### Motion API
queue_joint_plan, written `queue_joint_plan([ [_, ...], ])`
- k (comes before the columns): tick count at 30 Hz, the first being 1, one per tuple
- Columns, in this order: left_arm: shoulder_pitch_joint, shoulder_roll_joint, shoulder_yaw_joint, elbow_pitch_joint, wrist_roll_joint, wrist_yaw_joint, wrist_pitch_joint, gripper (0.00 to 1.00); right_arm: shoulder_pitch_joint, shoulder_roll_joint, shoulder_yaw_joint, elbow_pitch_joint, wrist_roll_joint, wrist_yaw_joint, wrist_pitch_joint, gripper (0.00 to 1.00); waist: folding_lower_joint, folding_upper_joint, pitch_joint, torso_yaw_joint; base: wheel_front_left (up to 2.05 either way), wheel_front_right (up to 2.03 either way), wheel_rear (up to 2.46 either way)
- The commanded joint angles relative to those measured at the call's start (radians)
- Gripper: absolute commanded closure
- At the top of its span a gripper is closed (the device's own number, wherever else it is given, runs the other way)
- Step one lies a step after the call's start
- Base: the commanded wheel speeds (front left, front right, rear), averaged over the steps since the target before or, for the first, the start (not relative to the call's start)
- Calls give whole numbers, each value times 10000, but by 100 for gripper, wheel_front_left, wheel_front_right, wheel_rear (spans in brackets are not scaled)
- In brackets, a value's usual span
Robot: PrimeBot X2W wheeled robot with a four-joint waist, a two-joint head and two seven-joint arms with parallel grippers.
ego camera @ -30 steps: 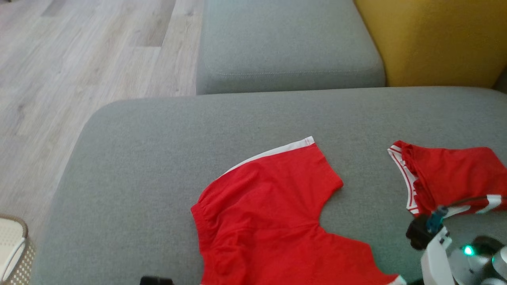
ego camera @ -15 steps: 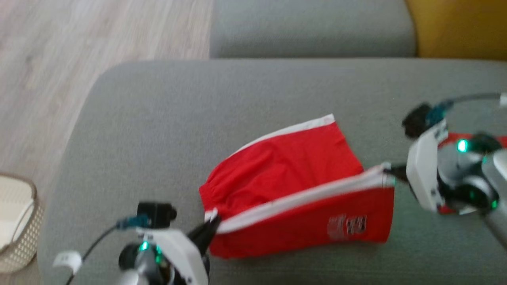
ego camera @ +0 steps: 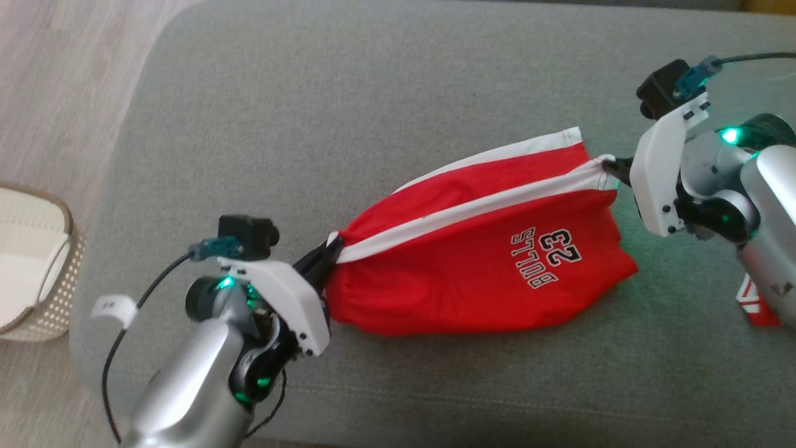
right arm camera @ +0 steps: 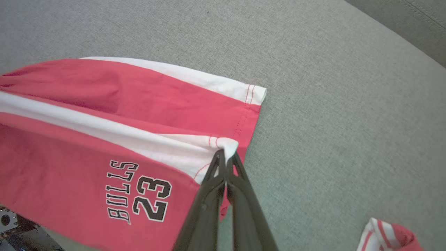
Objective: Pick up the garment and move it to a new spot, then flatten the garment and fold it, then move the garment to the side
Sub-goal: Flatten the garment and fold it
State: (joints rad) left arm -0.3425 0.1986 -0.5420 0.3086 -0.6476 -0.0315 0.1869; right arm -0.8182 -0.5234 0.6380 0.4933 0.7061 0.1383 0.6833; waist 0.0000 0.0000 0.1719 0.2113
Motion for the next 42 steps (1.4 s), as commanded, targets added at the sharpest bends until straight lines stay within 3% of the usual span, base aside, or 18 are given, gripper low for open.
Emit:
queue_joint_plan([
  [1, -578, 111, 318, -123, 119, -91, -155, 100, -398, -17, -20, -64, -101, -76, -218, 100, 0, 0, 162, 98, 0, 0, 0],
  [8, -1425, -158, 68, 981, 488, -346, -783, 100, -1118, 405, 291, 1185, 67, -76, -1296, 100, 0, 0, 566, 202, 0, 0, 0],
  [20, -2715, -664, -41, 2579, 648, -534, -1609, 100, -2085, 687, 904, 2524, 463, -76, -2234, 100, 0, 0, 1291, 291, 0, 0, 0],
  [21, -2793, -700, -47, 2704, 659, -539, -1687, 93, -2136, 721, 936, 2639, 525, -76, -2242, 100, 0, 0, 1328, 282, 0, 0, 0],
  [22, -2863, -738, -60, 2824, 670, -545, -1761, 53, -2208, 734, 954, 2751, 526, -76, -2336, 100, 0, 0, 1358, 281, 0, 0, 0],
  [23, -2923, -775, -78, 2943, 687, -543, -1828, 4, -2279, 750, 956, 2867, 500, -76, -2495, 15, 0, 0, 1382, 281, 0, 0, 0],
  [24, -2988, -790, -132, 3057, 774, -509, -1906, 0, -2333, 786, 936, 2986, 500, -76, -2656, 0, 0, 0, 1397, 280, 0, 0, 0],
  [28, -3124, -855, -274, 3419, 1204, -177, -2636, 0, -2542, 919, 830, 3517, 383, -76, -3410, 0, 0, 0, 1378, 263, 0, 0, 0],
  [35, -2867, -1006, 323, 3590, 1480, 977, -4336, 0, -2348, 1068, 699, 4215, -181, -76, -5569, 0, 0, 0, 757, 158, 0, 0, 0],
  [42, -1343, -730, 1671, 1247, 2314, 1875, -4481, 0, -1283, 1325, 236, 3922, -597, -76, -8217, 0, 0, 0, -364, -223, 0, 0, 0],
])
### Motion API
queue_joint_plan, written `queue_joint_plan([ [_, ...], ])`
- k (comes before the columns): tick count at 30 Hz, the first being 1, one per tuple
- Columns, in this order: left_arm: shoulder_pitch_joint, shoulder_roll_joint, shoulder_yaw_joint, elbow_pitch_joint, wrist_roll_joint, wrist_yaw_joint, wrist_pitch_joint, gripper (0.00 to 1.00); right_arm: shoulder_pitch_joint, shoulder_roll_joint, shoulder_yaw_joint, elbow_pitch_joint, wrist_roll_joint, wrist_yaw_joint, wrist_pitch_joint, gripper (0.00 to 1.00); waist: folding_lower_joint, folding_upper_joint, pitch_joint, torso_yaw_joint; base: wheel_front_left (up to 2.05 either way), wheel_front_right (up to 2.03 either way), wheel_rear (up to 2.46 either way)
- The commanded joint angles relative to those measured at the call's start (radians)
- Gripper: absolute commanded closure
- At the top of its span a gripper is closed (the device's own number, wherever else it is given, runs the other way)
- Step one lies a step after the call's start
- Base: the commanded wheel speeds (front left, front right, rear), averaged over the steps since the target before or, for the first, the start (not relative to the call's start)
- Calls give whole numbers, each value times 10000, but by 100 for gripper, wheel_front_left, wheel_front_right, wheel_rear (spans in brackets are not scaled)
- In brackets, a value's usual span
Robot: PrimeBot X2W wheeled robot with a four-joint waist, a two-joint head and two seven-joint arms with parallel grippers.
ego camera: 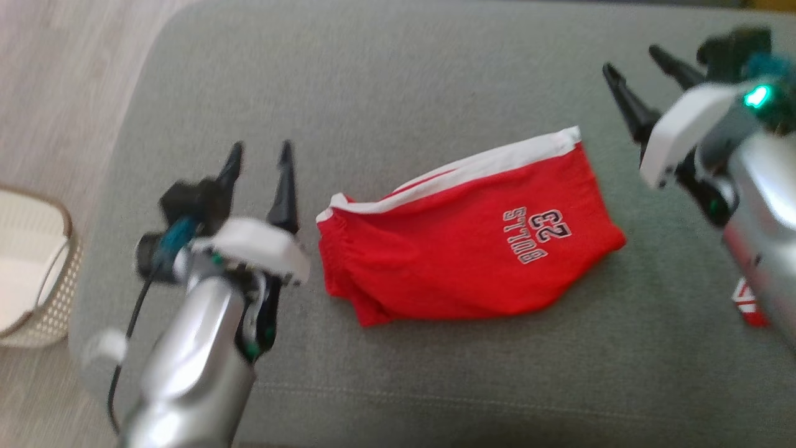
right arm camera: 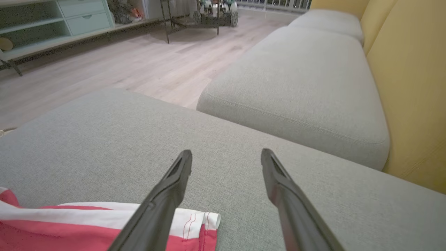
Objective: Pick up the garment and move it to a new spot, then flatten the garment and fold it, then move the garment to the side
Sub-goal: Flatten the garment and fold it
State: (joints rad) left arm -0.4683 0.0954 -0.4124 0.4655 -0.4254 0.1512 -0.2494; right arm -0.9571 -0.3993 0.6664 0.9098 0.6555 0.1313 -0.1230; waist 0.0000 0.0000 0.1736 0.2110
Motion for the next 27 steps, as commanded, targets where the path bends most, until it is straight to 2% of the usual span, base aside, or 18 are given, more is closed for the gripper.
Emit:
queue_joint_plan([
  [1, 252, 327, 541, -723, 268, 132, -120, 0, 298, 119, -92, -289, -266, -6, -481, 0, 0, 0, -550, -282, 0, 0, 0],
  [5, 1616, 380, 1046, -2106, 974, 435, -121, 0, 1109, 206, -372, -735, -1317, -6, -1235, 0, 0, 0, -1179, -552, 0, 0, 0],
  [8, 2564, 287, 1498, -2852, 1328, 716, -122, 0, 1996, 403, -1234, -1290, -2074, -6, -1368, 0, 0, 0, -1570, -707, 0, 0, 0],
  [11, 3393, 209, 1833, -3427, 1733, 874, -122, 0, 3198, 715, -2581, -2616, -3168, -6, -1381, 0, 0, 0, -1846, -849, 0, 0, 0],
  [15, 4326, 117, 2005, -3790, 2208, 782, -123, 0, 5212, 1460, -4182, -4599, -4788, -6, -1384, 0, 0, 0, -2086, -981, 0, 0, 0],
  [19, 4925, -35, 2239, -3936, 2437, 557, -123, 0, 6986, 2307, -5158, -6171, -6390, -6, -1385, 0, 0, 0, -2199, -1068, 0, 0, 0],
  [27, 5837, -238, 2310, -4329, 3163, 288, -123, 0, 8800, 3315, -6078, -7197, -7276, -6, -1386, 0, 0, 0, -2289, -1152, 0, 0, 0],
])
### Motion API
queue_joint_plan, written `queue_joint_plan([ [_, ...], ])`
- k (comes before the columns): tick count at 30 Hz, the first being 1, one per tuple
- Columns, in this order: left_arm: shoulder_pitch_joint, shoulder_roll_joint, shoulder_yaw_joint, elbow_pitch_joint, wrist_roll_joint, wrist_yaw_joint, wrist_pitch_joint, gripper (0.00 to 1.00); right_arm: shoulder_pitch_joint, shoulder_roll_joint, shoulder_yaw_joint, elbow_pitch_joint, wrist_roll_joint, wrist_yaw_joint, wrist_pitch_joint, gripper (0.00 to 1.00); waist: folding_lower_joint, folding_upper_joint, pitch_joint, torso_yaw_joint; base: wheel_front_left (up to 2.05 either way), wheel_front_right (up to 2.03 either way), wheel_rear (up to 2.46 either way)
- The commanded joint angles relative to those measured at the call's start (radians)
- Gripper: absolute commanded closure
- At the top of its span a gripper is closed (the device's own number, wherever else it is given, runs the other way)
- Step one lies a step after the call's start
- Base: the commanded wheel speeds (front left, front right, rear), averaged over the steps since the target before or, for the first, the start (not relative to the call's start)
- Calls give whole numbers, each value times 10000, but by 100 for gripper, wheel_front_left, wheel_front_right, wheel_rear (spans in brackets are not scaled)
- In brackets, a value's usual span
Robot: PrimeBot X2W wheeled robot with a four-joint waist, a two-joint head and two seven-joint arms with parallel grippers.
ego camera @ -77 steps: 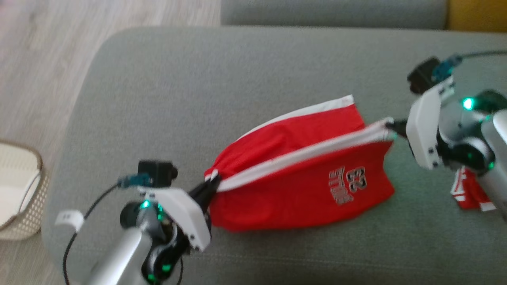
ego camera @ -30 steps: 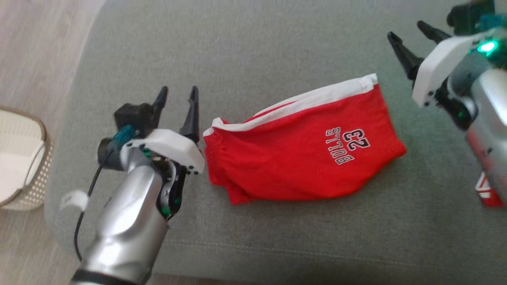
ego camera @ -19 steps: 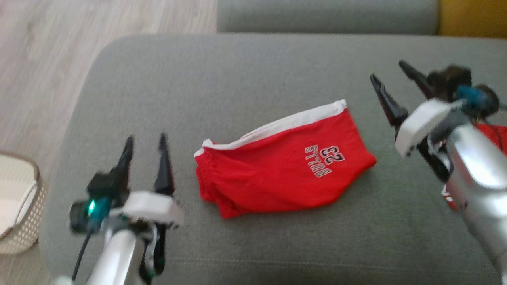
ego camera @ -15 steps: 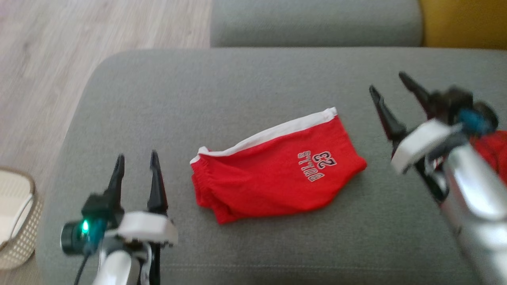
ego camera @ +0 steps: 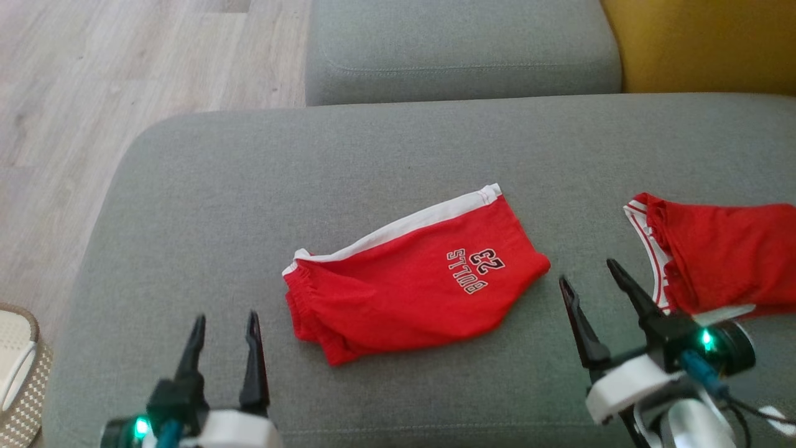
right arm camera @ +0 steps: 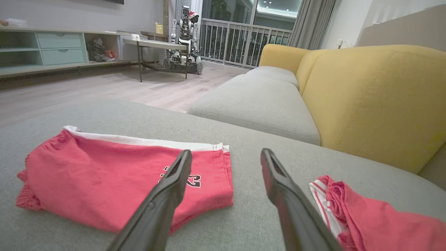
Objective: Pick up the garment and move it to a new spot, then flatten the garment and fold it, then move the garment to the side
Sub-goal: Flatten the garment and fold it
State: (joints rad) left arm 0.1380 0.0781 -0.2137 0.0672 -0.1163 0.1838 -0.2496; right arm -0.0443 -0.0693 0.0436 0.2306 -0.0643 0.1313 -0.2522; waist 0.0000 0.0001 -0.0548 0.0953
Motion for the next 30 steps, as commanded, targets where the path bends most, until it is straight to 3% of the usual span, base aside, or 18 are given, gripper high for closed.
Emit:
queue_joint_plan([
  [1, -107, -92, 310, -331, 116, -66, -121, 0, -174, 61, 96, -471, -165, -6, -94, 0, 0, -1, -17, 13, 0, 0, 0],
  [8, 93, -214, 469, -271, 170, -142, -122, 0, 253, 180, -9, -606, -222, -6, -94, 0, 0, -1, -4, 55, 0, 0, 0],
  [11, -36, -227, 484, -286, 311, -258, -122, 0, 166, 186, -25, -434, 420, -6, -95, 0, 0, -1, 89, 119, 0, 0, 0],
  [15, -155, -240, 522, -261, 413, -377, -122, 0, -129, 188, 43, 325, 2553, -6, 43, 0, 0, -1, 258, 247, 0, 0, 0],
  [21, -273, -258, 366, -246, 515, -534, -122, 0, -1156, 189, 163, 2085, 6758, -6, 758, 0, 0, -1, 716, 595, 0, 0, 0],
  [30, -692, -273, 237, -526, 499, -556, -122, 0, -2914, 190, 508, 5180, 10484, -6, 1596, 0, 0, -1, 1191, 1407, 0, 0, 0],
])
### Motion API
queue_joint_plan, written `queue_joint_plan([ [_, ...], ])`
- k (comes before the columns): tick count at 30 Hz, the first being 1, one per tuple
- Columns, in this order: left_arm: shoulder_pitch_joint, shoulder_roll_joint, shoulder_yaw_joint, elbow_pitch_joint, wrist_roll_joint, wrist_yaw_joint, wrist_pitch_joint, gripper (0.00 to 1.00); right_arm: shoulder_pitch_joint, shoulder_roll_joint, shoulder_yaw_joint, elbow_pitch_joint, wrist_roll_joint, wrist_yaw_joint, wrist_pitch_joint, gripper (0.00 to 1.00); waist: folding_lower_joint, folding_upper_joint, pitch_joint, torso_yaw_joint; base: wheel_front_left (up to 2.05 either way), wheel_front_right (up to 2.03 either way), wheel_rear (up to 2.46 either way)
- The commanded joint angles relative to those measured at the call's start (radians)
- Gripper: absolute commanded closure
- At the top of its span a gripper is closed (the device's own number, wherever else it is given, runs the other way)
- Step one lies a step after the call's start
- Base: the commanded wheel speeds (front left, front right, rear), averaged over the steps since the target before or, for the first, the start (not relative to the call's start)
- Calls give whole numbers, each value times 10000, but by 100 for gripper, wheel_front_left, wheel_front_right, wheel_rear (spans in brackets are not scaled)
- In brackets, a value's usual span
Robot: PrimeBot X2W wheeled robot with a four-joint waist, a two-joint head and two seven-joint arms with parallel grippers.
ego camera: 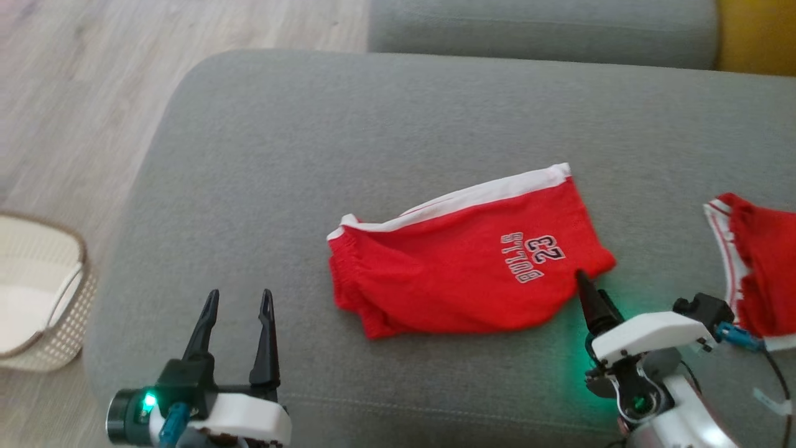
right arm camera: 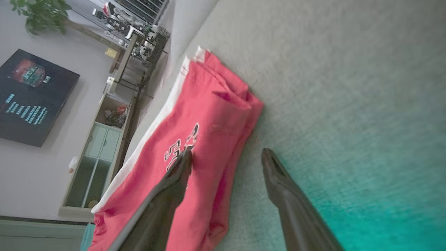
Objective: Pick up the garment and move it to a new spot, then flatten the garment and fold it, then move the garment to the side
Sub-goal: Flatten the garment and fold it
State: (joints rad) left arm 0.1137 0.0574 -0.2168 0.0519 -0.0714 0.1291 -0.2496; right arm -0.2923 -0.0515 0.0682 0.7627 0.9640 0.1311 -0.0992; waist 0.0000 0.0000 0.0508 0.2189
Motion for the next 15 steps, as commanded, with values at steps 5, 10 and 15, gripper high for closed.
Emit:
queue_joint_plan([
  [5, -565, -69, 280, -406, 5, 4, -122, 0, -1351, 12, 528, 1559, 917, -4, 174, 0, 0, 0, 321, 441, 0, 0, 0],
  [10, -674, -70, 199, -441, -57, 12, -122, 0, -2122, 12, 702, 2713, 1196, -4, 71, 0, 0, 0, 505, 602, 0, 0, 0],
  [15, -850, -71, 34, -468, -172, 71, -122, 0, -2982, 12, 1067, 3917, 1293, -4, -74, 0, 0, 0, 710, 759, 0, 0, 0],
])
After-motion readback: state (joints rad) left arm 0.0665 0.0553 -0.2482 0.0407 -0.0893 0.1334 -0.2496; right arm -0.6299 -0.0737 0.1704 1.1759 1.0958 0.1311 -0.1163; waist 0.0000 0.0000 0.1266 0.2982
